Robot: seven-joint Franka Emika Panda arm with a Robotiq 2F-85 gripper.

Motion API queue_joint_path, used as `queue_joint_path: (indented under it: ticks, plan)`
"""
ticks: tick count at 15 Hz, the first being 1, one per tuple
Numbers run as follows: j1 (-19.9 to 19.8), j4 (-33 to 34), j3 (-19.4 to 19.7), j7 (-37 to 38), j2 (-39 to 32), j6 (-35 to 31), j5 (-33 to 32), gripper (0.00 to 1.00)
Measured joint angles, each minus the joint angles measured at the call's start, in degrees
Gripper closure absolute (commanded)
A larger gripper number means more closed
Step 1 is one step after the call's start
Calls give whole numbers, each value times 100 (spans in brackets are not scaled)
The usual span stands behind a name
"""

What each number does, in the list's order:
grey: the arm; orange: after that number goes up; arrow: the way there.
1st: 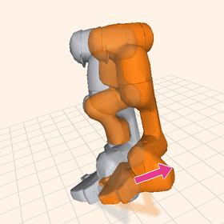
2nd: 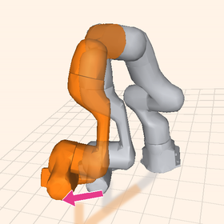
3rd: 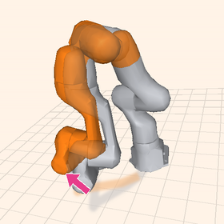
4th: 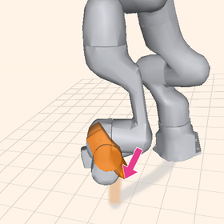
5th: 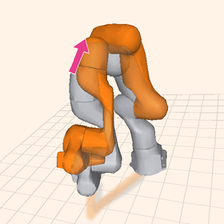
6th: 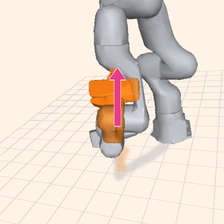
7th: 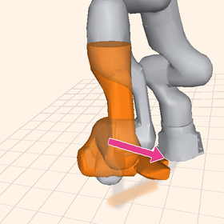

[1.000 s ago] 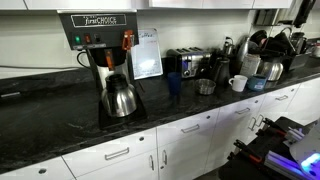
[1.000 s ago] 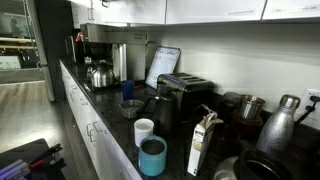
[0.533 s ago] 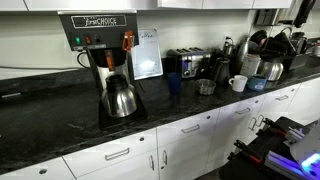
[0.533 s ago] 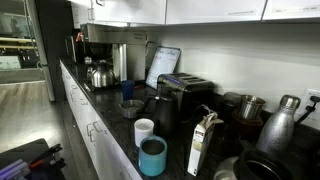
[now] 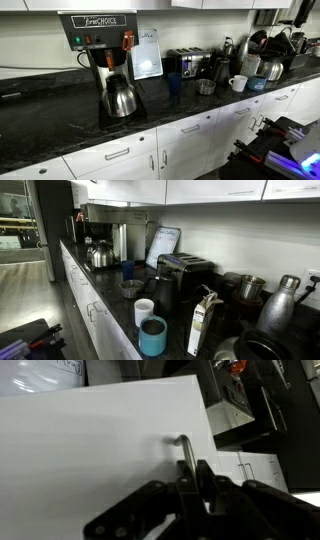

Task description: Open the right door of the cabinet above the coffeemaker

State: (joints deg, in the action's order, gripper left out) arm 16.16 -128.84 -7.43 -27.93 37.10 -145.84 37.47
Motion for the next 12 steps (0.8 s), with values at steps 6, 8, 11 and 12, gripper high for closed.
queue_joint_path:
  ticks: [6,8,11,12]
  plan:
    - [-1,-118,9,1427,448,402,-1350,96]
    - [-3,-125,21,1772,556,566,-1633,96]
    - [-30,-128,29,2180,707,817,-1921,96]
    - [-49,-127,29,2286,760,898,-1992,96]
